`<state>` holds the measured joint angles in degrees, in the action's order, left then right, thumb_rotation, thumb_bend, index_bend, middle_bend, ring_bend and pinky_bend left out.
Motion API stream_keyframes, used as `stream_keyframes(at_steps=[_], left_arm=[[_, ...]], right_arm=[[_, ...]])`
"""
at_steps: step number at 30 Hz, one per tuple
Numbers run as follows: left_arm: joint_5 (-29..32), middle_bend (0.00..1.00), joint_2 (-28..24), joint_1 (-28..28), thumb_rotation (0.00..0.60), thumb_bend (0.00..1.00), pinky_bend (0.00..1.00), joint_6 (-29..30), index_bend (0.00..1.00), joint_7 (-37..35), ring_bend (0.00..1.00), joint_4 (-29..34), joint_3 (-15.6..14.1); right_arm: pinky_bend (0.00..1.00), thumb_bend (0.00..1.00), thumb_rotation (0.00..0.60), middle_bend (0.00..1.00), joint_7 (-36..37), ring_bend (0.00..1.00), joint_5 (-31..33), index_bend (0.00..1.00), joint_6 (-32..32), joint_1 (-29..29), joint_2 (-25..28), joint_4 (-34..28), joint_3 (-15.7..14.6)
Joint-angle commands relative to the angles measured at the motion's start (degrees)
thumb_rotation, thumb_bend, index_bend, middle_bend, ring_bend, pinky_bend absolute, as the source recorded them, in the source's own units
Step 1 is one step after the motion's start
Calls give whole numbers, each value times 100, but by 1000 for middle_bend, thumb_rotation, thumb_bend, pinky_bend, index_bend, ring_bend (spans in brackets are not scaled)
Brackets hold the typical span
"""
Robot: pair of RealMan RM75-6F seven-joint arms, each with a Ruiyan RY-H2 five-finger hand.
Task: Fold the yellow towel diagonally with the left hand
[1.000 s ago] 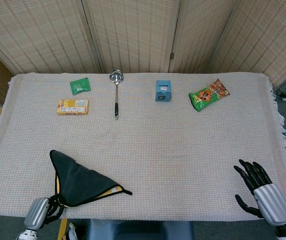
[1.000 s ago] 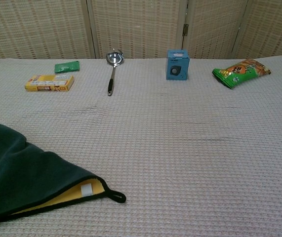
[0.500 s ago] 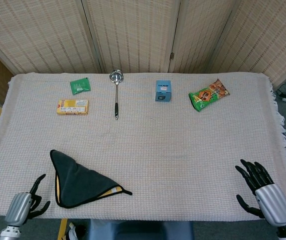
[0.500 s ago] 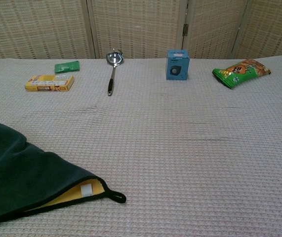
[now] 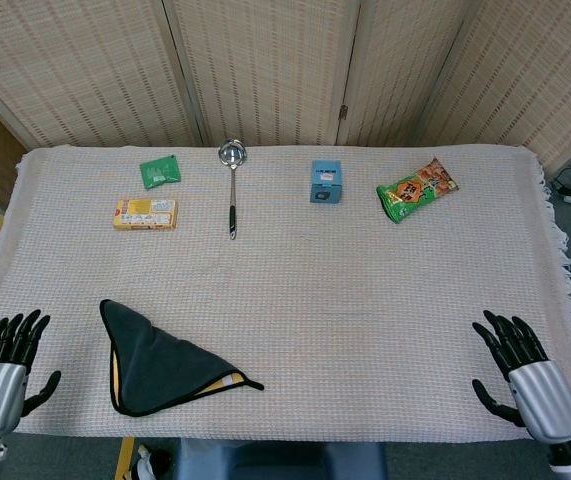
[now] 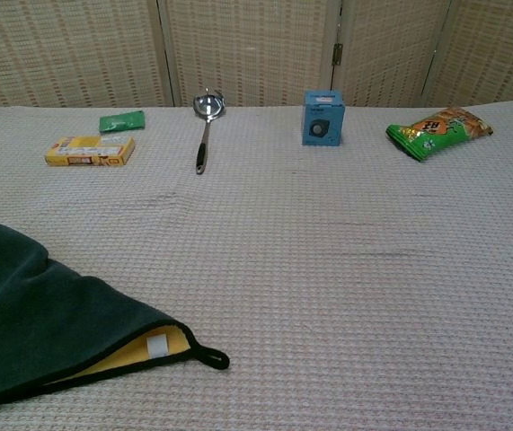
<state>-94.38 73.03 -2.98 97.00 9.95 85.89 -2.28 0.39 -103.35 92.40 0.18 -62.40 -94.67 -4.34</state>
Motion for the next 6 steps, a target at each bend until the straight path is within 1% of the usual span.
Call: stream_keyframes(at_steps=[1, 6], left_arm=[[-199, 89, -40, -33, 600, 288, 0, -127, 72, 385, 40, 296, -31], [-214, 82, -95, -16, 600, 282, 0, -237, 67, 364, 34, 395, -71]], right_arm=[[0, 456, 528, 0, -52, 0, -4, 0, 20, -10, -15, -14, 13], [0, 456, 527, 0, -81, 0, -33, 0, 27, -28, -12, -26, -12]])
